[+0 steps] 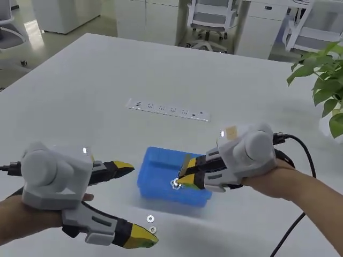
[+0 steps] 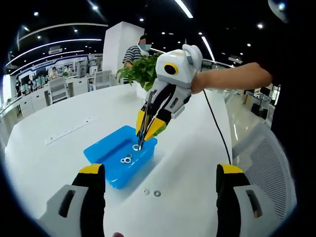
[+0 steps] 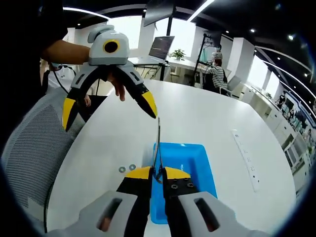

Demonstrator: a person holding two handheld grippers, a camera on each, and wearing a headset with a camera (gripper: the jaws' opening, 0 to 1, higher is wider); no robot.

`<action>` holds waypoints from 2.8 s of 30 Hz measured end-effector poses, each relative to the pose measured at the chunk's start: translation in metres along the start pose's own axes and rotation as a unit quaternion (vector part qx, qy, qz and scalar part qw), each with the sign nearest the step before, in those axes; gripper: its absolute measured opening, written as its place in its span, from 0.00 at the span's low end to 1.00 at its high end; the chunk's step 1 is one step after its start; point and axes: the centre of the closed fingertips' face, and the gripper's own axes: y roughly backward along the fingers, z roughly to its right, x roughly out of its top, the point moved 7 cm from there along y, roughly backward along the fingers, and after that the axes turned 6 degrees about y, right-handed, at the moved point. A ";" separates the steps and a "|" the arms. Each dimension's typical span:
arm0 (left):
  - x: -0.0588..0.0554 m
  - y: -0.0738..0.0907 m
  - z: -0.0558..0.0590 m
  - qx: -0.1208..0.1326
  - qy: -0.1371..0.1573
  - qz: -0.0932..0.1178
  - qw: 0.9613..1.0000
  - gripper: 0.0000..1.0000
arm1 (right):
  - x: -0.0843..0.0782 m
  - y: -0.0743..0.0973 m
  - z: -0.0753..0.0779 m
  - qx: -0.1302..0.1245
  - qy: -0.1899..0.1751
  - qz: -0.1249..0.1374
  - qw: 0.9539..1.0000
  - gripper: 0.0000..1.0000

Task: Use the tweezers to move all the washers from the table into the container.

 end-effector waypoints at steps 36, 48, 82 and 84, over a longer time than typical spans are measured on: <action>0.020 -0.022 -0.023 -0.008 -0.011 0.003 1.000 0.91 | -0.049 -0.032 0.021 0.038 -0.016 -0.036 0.999 0.10; 0.032 -0.045 -0.037 -0.032 -0.042 -0.007 0.999 0.69 | -0.056 -0.037 0.023 0.046 -0.014 -0.042 0.998 0.10; 0.055 -0.100 -0.053 -0.068 -0.150 -0.031 0.986 0.06 | -0.060 -0.038 0.020 0.055 0.000 -0.049 0.997 0.11; 0.056 -0.100 -0.052 -0.068 -0.149 -0.031 0.986 0.06 | -0.061 -0.037 0.020 0.055 -0.002 -0.049 0.997 0.12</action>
